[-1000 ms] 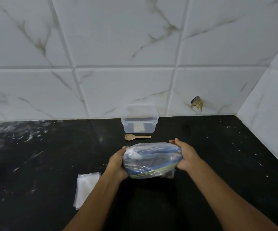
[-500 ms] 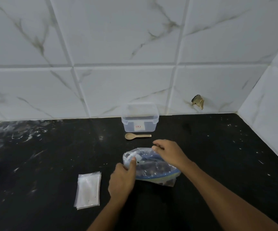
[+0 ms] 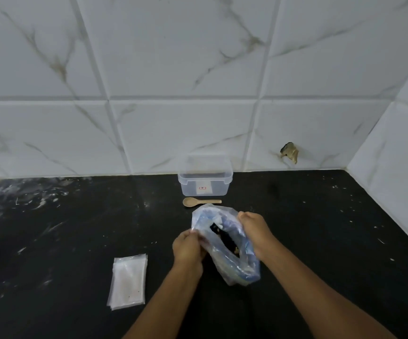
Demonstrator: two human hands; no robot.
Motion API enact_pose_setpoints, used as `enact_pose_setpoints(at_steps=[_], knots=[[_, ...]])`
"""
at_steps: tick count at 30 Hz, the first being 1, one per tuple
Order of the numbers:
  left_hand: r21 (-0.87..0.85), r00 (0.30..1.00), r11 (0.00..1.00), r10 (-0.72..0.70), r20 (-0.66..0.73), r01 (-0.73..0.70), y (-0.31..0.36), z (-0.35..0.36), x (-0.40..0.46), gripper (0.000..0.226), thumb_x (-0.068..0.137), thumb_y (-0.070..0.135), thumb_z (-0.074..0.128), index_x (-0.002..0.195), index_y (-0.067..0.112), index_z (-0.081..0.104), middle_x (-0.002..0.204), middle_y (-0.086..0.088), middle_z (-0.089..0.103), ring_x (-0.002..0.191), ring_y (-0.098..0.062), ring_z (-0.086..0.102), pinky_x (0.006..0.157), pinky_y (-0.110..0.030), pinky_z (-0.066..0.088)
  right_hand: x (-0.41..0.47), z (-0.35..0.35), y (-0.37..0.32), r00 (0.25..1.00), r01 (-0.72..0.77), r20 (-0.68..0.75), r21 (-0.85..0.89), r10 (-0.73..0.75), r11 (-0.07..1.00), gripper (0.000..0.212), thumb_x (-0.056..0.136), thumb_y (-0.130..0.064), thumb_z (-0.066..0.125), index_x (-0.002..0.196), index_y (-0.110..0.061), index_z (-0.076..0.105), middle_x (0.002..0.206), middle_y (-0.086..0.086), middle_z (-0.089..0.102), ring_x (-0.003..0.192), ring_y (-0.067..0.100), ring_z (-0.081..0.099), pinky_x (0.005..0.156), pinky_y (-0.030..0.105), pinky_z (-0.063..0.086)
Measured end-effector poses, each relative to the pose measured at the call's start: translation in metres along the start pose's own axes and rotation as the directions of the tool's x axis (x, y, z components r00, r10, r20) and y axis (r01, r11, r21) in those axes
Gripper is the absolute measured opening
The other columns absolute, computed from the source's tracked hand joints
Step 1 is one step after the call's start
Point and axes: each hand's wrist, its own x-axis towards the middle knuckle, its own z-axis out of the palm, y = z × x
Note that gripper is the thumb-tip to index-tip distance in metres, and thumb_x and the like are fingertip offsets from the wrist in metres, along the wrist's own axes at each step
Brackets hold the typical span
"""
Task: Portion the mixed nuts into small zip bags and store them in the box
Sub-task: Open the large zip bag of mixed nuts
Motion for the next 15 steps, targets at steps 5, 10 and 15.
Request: enact_pose_setpoints(at_steps=[5, 10, 15], knots=[[-0.132, 0.962, 0.958, -0.239, 0.132, 0.256, 0.028, -0.01, 0.024, 0.032, 0.095, 0.022, 0.053, 0.118, 0.003, 0.063, 0.113, -0.028, 0.069, 0.1, -0.047, 0.067, 0.074, -0.061, 0.056, 0.007, -0.025, 0.005, 0.962, -0.223, -0.059, 0.385, 0.265, 0.895, 0.023, 0.095, -0.023, 0.055, 0.094, -0.001, 0.063, 0.085, 0.016, 0.063, 0.079, 0.029, 0.062, 0.091, 0.043, 0.05], [0.25, 0.994, 0.968, -0.019, 0.112, -0.01, 0.028, -0.005, 0.045, 0.02, 0.094, 0.017, 0.05, 0.093, 0.002, 0.063, 0.094, -0.018, 0.068, 0.084, -0.032, 0.067, 0.085, -0.053, 0.056, 0.001, -0.023, 0.023, 0.965, -0.246, -0.066, 0.121, 0.255, 0.962, 0.016, 0.09, -0.016, 0.055, 0.085, -0.006, 0.065, 0.087, 0.014, 0.066, 0.08, 0.026, 0.065, 0.082, 0.042, 0.054], [0.579, 0.982, 0.795, 0.174, 0.071, -0.182, 0.011, -0.016, 0.028, 0.051, 0.098, 0.047, 0.052, 0.131, 0.009, 0.043, 0.126, -0.015, 0.055, 0.108, -0.027, 0.059, 0.089, -0.04, 0.052, -0.001, -0.026, 0.026, 0.993, -0.05, -0.119, -0.459, -0.005, 0.887, 0.014, 0.091, -0.021, 0.053, 0.099, -0.016, 0.063, 0.095, 0.003, 0.066, 0.087, 0.017, 0.063, 0.084, 0.039, 0.055]])
